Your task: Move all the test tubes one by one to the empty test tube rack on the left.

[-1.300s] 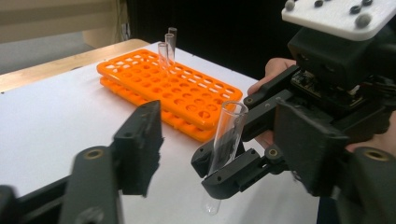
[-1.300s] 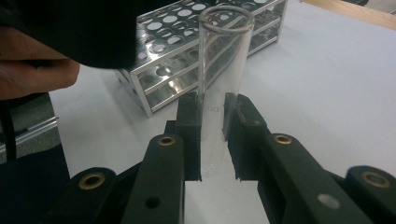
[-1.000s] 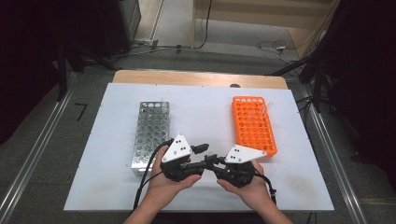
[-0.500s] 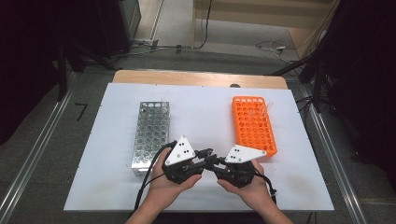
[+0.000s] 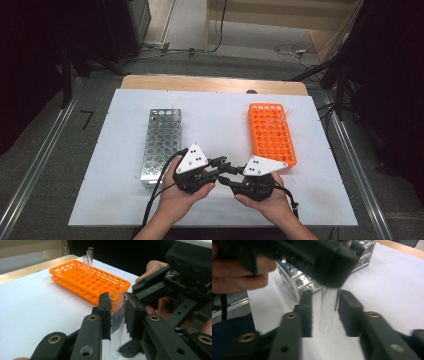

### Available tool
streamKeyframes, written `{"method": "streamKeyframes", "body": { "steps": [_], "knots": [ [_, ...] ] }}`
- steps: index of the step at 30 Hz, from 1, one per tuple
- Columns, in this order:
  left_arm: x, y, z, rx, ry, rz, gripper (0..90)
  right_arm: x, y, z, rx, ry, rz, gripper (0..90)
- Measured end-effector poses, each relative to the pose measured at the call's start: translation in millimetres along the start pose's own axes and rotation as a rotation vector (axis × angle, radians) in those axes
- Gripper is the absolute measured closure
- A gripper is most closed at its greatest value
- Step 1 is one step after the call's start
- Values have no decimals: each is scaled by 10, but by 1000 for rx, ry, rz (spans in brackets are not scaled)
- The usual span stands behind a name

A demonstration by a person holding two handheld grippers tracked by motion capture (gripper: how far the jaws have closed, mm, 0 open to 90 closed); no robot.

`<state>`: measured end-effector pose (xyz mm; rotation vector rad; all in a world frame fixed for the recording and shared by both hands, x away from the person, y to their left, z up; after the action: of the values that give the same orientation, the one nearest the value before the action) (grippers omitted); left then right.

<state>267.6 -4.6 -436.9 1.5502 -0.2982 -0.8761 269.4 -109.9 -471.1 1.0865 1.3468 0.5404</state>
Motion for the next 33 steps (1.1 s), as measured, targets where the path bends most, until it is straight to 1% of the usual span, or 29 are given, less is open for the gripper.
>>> {"method": "streamKeyframes", "body": {
  "steps": [1,2,3,4,6,7,8,9,12,16,18,20,23,24,27,30,33],
  "knots": [
    [-4,7,-20,-8,2,2,765,-16,-5,8,4,-1,4,515],
    [-10,12,-42,-11,3,1,764,-64,-11,38,18,-2,14,425],
    [-13,19,-60,-12,8,3,764,-90,-13,60,22,-9,20,379],
    [-16,22,-78,-10,13,2,764,-90,-13,60,22,-9,20,379],
    [-20,29,-113,-10,21,2,765,-154,-17,97,33,-13,40,318],
    [-23,31,-129,-11,23,1,765,-186,-21,121,37,-20,47,272],
    [-26,34,-147,-12,26,2,765,-246,-37,168,51,-31,56,200],
    [-27,38,-163,-17,28,6,765,-246,-37,168,51,-31,56,200],
    [-40,42,-229,-20,41,6,765,-339,-71,234,81,-43,75,143],
    [-67,63,-334,-30,60,11,765,-464,-124,312,95,-59,95,94],
    [-81,81,-386,-34,72,14,765,-527,-150,349,102,-73,100,83],
    [-97,104,-444,-28,86,17,765,-591,-177,374,115,-78,111,81],
    [-132,142,-535,-37,105,26,765,-669,-229,420,119,-96,110,81],
    [-144,153,-566,-34,113,27,765,-692,-246,432,125,-102,109,81],
    [-177,179,-658,-33,134,34,765,-749,-281,469,138,-109,115,81],
    [-213,200,-764,-34,155,33,765,-791,-343,500,141,-117,107,69],
    [-244,230,-866,-28,178,37,765,-837,-422,546,159,-138,102,25]
  ]
}}
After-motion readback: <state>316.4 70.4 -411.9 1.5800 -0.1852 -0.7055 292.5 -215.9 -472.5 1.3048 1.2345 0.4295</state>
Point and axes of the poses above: each handheld gripper's, and its own axes: x roughly forward along the jaws, y roughly out of its top, z roughly to its right, the point moved 7 cm from there along x, roughly forward along the jaws, and after that the axes turned 10 degrees about y, right-handed, at the moved point
